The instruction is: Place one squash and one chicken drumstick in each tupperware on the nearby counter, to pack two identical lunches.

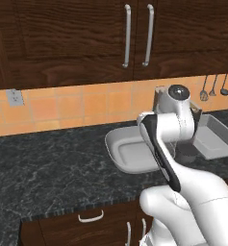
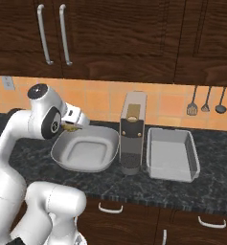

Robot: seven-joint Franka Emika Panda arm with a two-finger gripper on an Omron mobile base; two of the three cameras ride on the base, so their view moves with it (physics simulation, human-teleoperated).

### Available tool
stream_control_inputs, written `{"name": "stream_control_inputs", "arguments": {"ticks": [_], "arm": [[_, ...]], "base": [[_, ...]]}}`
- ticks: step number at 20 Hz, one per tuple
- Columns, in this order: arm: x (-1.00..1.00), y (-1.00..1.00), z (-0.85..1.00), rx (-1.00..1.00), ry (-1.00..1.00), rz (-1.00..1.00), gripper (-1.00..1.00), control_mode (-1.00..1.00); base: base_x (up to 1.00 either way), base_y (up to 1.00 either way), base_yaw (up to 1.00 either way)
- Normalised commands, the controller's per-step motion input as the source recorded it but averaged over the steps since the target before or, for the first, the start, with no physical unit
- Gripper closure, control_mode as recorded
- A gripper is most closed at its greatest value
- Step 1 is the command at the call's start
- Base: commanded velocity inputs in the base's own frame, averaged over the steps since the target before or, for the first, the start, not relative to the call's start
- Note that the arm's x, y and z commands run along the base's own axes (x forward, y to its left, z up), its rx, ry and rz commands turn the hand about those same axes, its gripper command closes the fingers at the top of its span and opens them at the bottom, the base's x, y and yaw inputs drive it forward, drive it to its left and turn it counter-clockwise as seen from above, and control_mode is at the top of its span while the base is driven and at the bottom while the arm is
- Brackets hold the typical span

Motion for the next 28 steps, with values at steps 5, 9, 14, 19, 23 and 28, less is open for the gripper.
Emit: {"name": "stream_control_inputs", "arguments": {"ticks": [5, 9, 14, 19, 23, 28], "arm": [[0.29, -0.31, -0.74, 0.03, 0.08, 0.0, 1.0, -1.0], [0.46, -0.01, -0.61, 0.0, 0.09, 0.0, 1.0, -1.0], [0.5, 0.0, -0.62, 0.0, 0.09, 0.0, 1.0, -1.0], [0.48, 0.0, -0.6, 0.0, 0.09, 0.0, 1.0, -1.0], [0.58, 0.04, -0.53, 0.0, 0.01, 0.0, -1.0, -1.0], [0.53, 0.12, -0.28, 0.0, 0.0, 0.0, -1.0, -1.0]], "base": [[0.0, 0.0, 0.0], [0.0, 0.0, 0.0], [0.0, 0.0, 0.0], [0.0, 0.0, 0.0], [0.0, 0.0, 0.0], [0.0, 0.0, 0.0]]}}
